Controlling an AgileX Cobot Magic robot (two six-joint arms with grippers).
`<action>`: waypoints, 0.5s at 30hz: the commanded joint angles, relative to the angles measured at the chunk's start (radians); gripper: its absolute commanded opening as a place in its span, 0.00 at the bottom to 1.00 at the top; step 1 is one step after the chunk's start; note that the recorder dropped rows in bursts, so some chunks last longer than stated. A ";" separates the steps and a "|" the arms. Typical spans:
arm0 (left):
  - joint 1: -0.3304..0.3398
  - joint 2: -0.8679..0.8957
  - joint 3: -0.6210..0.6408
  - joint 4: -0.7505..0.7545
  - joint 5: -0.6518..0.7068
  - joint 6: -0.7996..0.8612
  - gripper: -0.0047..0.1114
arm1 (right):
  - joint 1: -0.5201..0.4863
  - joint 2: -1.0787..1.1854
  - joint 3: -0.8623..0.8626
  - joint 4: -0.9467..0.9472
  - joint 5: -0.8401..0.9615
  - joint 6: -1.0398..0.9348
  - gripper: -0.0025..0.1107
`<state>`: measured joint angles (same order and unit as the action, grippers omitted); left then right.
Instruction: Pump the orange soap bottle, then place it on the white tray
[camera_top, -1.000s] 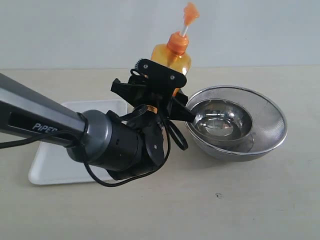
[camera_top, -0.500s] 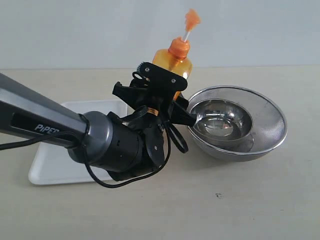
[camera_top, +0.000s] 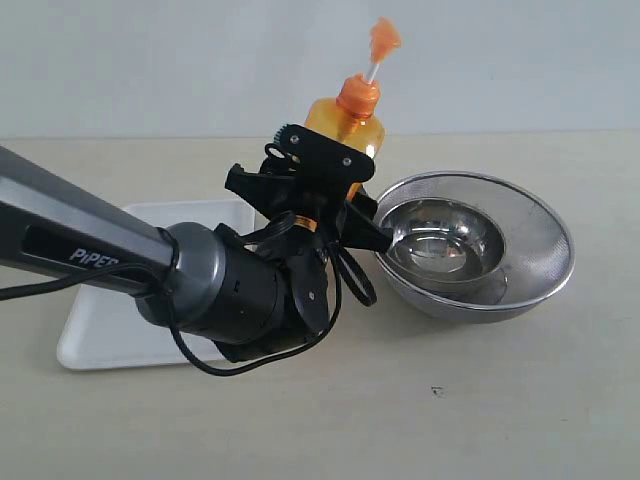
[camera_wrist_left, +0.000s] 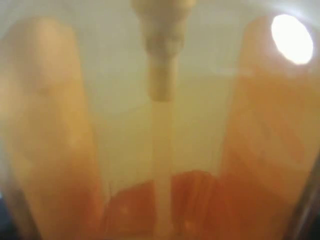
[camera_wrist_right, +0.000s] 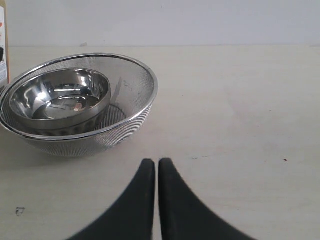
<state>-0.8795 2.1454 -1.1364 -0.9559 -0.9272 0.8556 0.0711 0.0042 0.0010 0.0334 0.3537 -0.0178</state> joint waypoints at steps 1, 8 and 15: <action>-0.005 -0.014 -0.017 0.030 -0.068 0.009 0.08 | -0.002 -0.004 -0.001 -0.003 -0.005 -0.003 0.02; -0.005 -0.014 -0.017 0.030 -0.068 0.009 0.08 | -0.002 -0.004 -0.001 -0.003 -0.015 -0.003 0.02; -0.005 -0.014 -0.017 0.030 -0.068 0.009 0.08 | -0.002 -0.004 -0.001 0.002 -0.180 -0.003 0.02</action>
<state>-0.8795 2.1454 -1.1364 -0.9559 -0.9272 0.8556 0.0711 0.0042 0.0010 0.0334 0.2619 -0.0178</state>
